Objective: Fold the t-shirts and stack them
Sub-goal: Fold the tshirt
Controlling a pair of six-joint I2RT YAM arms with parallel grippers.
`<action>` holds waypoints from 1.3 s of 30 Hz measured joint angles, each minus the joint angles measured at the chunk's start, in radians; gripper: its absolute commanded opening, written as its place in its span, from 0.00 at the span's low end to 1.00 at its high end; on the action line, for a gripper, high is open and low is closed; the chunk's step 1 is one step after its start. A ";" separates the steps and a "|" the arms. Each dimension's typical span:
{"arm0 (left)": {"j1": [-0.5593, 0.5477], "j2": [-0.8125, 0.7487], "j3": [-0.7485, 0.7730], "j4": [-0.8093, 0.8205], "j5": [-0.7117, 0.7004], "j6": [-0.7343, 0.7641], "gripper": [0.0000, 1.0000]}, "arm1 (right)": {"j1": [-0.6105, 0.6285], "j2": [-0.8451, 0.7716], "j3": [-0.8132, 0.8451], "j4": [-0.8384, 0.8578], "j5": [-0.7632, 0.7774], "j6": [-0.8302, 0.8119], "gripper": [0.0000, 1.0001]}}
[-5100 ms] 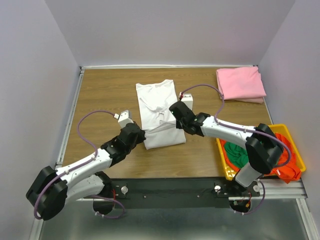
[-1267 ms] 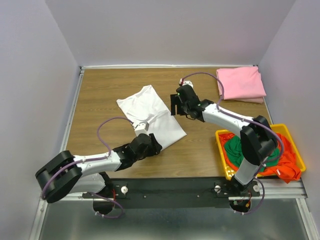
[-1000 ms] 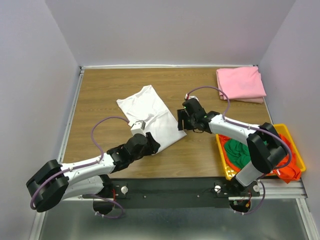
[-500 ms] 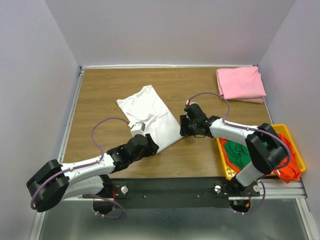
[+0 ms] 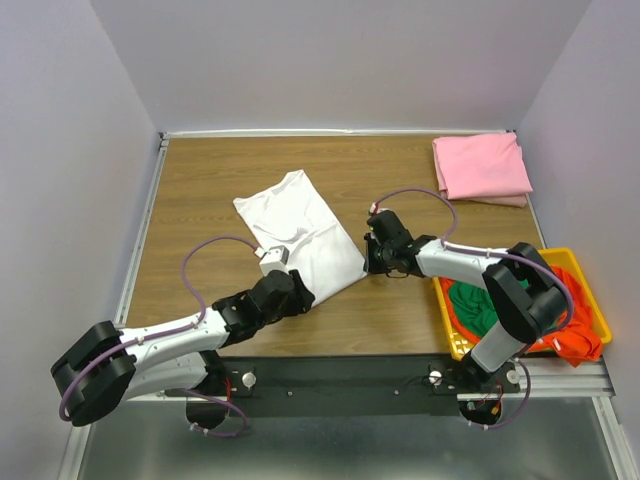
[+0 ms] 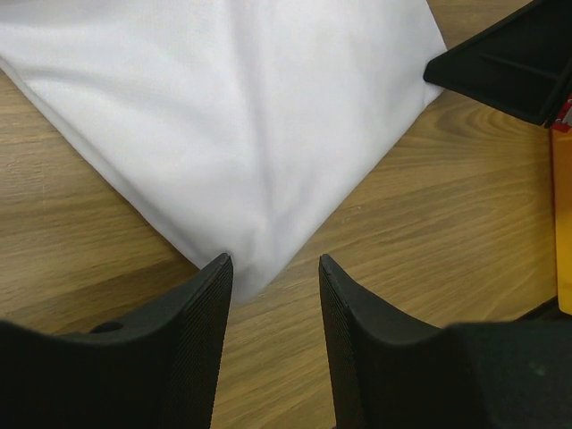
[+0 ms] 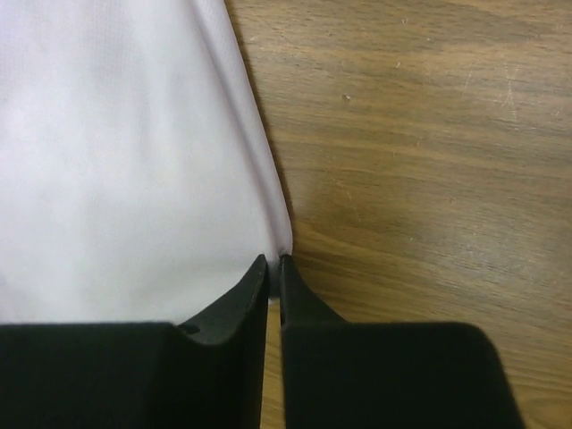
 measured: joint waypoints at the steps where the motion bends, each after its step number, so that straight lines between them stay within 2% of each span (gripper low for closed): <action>1: 0.000 0.000 -0.001 -0.003 0.000 0.000 0.52 | 0.000 -0.001 -0.004 0.006 -0.002 0.005 0.03; 3: 0.000 0.000 -0.002 -0.011 0.000 0.000 0.52 | 0.000 -0.005 -0.014 0.019 -0.002 0.010 0.00; 16: 0.000 -0.010 -0.013 -0.055 -0.006 -0.011 0.52 | 0.000 -0.142 -0.158 0.027 -0.021 0.100 0.00; 23: 0.000 0.041 -0.012 -0.062 0.013 -0.028 0.50 | 0.000 -0.153 -0.167 0.019 -0.021 0.122 0.01; 35: -0.010 0.014 -0.051 -0.024 0.066 -0.095 0.46 | 0.000 -0.153 -0.166 0.018 -0.020 0.122 0.00; 39: -0.023 0.010 -0.067 -0.003 0.082 -0.119 0.40 | 0.000 -0.153 -0.166 0.018 -0.020 0.122 0.00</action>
